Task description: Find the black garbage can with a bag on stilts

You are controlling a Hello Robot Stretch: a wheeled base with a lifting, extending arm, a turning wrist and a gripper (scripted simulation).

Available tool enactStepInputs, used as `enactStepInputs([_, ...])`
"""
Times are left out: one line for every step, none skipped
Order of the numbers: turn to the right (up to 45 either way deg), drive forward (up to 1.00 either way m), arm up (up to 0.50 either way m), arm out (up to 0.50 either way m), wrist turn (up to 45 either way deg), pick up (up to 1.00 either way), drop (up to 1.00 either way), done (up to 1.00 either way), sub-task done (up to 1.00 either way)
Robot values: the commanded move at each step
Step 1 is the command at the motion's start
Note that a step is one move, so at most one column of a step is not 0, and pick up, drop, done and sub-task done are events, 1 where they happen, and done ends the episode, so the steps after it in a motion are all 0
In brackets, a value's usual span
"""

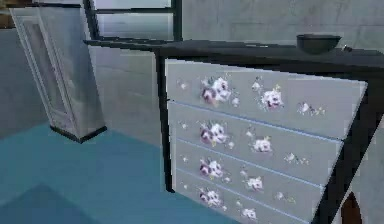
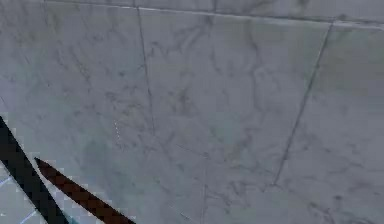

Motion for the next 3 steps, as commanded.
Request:
enactStepInputs([-45.0,0.00,0.00,0.00,0.0,0.00,0.00,0.00,0.00])
enactStepInputs([-45.0,0.00,0.00,0.00,0.0,0.00,0.00,0.00,0.00])
enactStepInputs([-45.0,0.00,0.00,0.00,0.0,0.00,0.00,0.00,0.00])
